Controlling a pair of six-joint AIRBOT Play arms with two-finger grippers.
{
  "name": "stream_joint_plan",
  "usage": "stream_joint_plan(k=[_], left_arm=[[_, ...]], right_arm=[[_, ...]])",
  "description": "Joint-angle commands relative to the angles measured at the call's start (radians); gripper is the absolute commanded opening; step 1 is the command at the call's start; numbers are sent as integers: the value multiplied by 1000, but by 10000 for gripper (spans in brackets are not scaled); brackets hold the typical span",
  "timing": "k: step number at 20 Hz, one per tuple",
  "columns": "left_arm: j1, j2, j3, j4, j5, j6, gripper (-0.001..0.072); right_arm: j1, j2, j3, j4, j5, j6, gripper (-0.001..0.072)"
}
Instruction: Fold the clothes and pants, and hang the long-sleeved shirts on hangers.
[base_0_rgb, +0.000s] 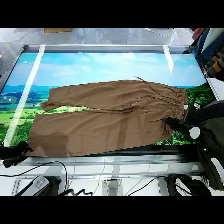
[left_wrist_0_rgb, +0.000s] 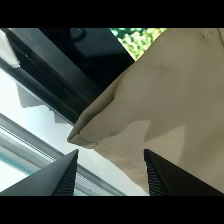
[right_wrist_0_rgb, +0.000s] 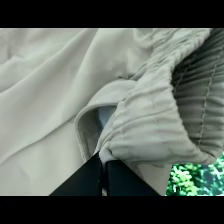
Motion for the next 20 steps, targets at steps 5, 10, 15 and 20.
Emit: stream_joint_plan(k=[5, 10, 15, 20], left_arm=[[0, 22, 13, -426, 54, 304, 13], [0, 116, 126, -550, -13, 389, 12], [-35, 182, 159, -548, -8, 389, 12], [-66, 182, 159, -549, -10, 388, 13]], right_arm=[[1, 1, 18, -1, 81, 0, 25], [1, 6, 134, -7, 302, 0, 24], [1, 201, 207, -9, 422, 0, 23], [1, 461, 209, -87, 538, 1, 24]])
